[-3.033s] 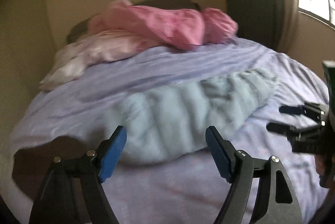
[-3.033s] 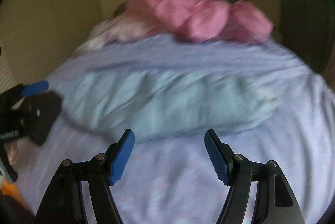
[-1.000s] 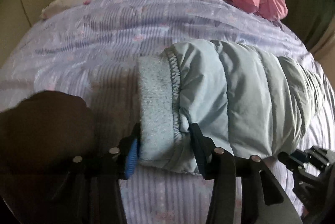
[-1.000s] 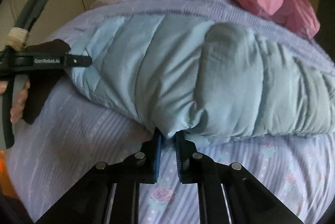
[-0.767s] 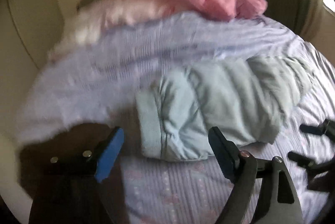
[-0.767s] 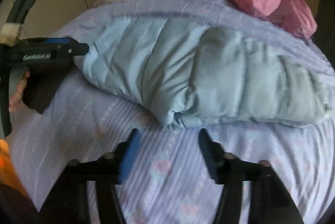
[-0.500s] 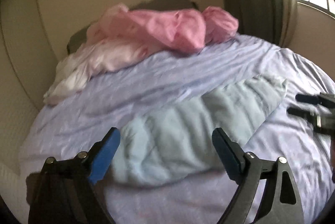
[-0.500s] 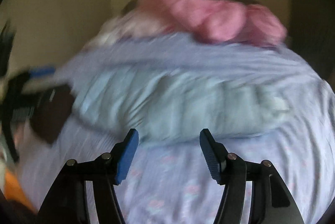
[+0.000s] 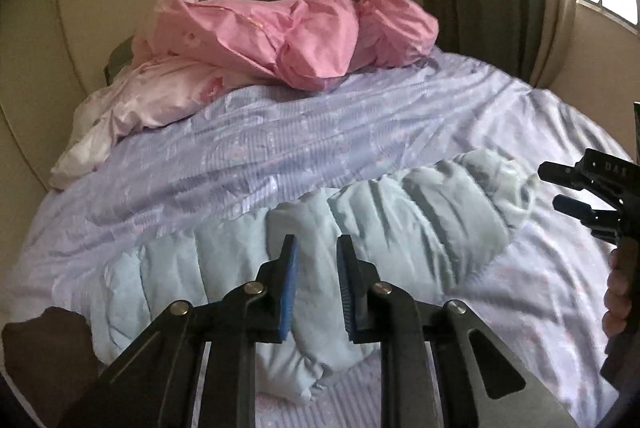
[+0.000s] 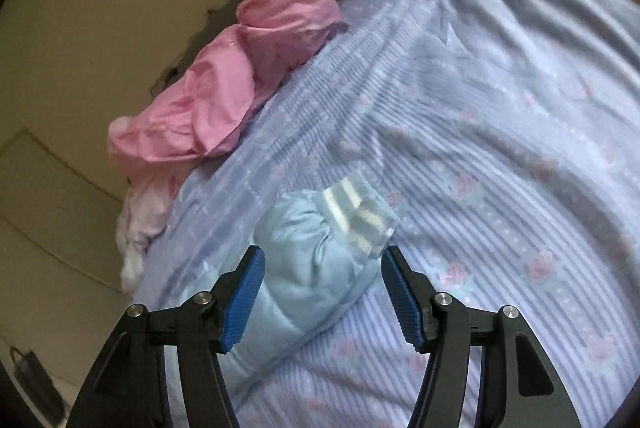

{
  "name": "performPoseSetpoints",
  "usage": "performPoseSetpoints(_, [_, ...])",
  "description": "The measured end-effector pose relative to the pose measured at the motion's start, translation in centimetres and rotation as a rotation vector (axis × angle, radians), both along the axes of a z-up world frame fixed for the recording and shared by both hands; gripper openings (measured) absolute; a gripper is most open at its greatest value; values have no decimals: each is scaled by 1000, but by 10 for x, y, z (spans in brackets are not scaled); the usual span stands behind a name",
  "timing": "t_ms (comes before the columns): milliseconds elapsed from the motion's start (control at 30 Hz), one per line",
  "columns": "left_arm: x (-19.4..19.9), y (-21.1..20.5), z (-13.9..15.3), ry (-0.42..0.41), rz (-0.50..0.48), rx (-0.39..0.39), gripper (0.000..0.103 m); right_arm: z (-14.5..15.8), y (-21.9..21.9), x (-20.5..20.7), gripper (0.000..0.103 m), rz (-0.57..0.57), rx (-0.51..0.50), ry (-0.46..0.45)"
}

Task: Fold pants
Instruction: 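Grasp the other striped cuff with the right gripper while the left gripper holds the jacket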

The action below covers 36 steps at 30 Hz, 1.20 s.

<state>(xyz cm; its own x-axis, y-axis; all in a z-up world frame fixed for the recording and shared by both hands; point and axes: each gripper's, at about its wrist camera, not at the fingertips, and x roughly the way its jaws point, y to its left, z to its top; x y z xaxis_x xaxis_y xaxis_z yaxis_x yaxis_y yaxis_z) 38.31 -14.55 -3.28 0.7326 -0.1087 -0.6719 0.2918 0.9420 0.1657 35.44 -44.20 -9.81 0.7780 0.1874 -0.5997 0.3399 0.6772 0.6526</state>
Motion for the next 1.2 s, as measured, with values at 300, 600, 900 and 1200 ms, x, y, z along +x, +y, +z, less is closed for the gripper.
performPoseSetpoints(300, [23, -2, -38, 49, 36, 68, 16, -57, -15, 29, 70, -17, 123, 67])
performPoseSetpoints(600, [36, 2, -52, 101, 19, 50, 14, -75, -10, 60, 64, 20, 127, 6])
performPoseSetpoints(900, [30, 28, -20, 54, -72, -38, 6, -42, 4, 44, 35, -23, -13, -10])
performPoseSetpoints(1200, [39, 60, -47, 147, -124, -275, 2, 17, 44, 27, 34, -19, -348, -83])
